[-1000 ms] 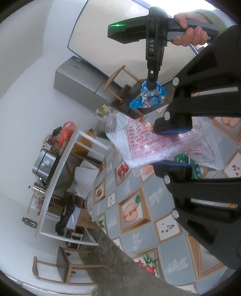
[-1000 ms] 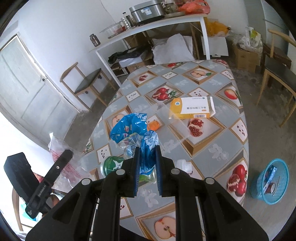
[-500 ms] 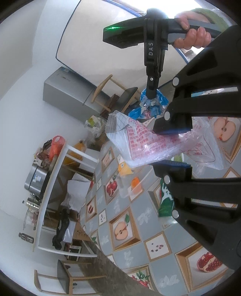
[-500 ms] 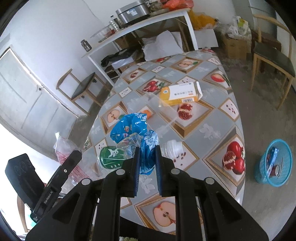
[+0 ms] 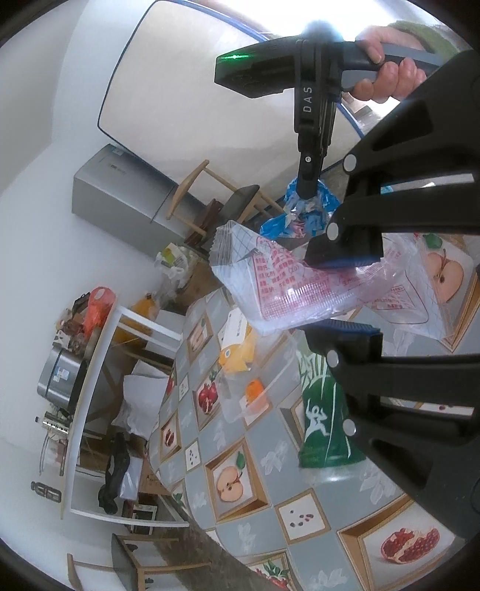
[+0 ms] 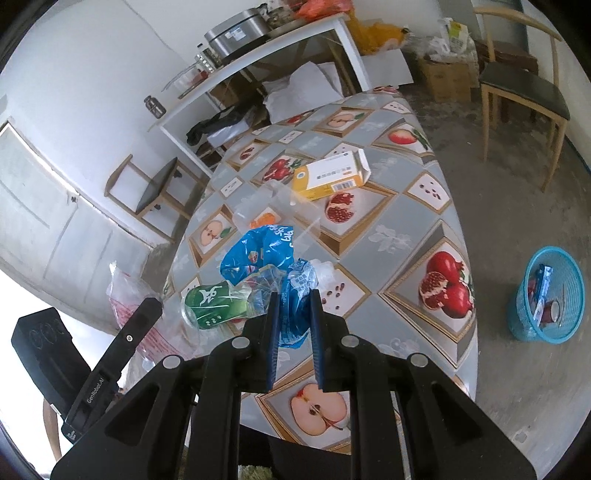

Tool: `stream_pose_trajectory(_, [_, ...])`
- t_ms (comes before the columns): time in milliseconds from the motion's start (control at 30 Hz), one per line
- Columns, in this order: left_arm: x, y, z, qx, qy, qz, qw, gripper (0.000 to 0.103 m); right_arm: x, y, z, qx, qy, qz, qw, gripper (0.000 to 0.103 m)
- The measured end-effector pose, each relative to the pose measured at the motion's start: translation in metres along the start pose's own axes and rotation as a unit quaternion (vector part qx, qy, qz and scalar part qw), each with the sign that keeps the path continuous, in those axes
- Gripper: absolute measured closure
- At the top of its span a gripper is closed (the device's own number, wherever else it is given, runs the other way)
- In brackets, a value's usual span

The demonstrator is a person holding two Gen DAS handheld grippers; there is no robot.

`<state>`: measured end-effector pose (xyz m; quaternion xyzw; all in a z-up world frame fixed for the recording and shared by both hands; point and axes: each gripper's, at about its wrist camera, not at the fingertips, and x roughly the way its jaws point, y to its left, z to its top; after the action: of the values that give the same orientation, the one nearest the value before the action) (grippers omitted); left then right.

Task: Collect trash
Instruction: 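Lift the plastic bag and blue wrapper off the table with both tools, then carry both items over the blue wastebasket and open both tools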

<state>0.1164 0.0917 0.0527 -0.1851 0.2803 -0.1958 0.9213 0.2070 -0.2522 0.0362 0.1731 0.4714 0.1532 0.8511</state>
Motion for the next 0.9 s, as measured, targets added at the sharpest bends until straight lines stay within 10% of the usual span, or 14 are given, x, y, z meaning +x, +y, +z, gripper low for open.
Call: stream_pose_trajectory(900, [0.053, -0.112, -0.009, 0.083, 0.064, -0.033, 0.9939, 0.082, -0.086, -0.15, -0.036, 0.122, -0.1, 0.016, 0.987, 0.087])
